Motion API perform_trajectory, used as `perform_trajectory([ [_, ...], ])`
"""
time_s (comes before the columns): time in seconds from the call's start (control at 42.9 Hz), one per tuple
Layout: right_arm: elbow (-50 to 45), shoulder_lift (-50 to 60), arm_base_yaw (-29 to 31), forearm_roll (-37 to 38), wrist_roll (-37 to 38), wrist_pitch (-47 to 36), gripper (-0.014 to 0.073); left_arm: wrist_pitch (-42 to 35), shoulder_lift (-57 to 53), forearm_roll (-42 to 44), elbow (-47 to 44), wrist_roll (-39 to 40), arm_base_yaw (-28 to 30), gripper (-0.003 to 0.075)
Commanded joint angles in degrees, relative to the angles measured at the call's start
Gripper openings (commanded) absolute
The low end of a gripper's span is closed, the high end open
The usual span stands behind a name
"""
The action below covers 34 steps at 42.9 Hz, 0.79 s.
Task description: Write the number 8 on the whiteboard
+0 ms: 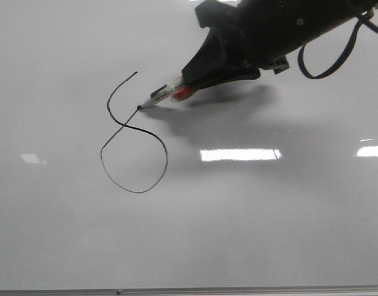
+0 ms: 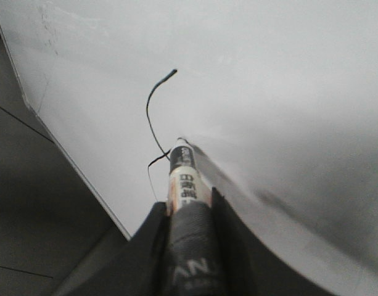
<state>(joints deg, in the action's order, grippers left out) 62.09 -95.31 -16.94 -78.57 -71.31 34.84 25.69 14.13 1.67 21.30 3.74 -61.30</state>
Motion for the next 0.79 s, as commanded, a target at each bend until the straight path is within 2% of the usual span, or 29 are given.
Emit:
perform_trajectory([
  [0.0, 1.6, 3.6, 2.1, -1.7, -0.5, -1.1, -0.0070, -4.4, 0.4, 0.1, 1.6, 0.5, -0.4, -0.0021],
  [0.256, 4.8, 3.9, 1.5, -2.7, -0.5, 0.1, -0.0070, -4.4, 0.4, 0.1, 1.6, 0.5, -0.4, -0.0021],
  [0.559, 9.3, -0.4, -3.1, -1.7, 0.2, 1.9, -0.0061, -4.4, 0.4, 0.1, 1.6, 0.5, -0.4, -0.0021],
  [0.769, 9.3, 4.8, -3.9, 2.2, -0.3, 11.0, -0.0061, -4.8, 0.4, 0.1, 1.6, 0.5, -0.4, -0.0021],
])
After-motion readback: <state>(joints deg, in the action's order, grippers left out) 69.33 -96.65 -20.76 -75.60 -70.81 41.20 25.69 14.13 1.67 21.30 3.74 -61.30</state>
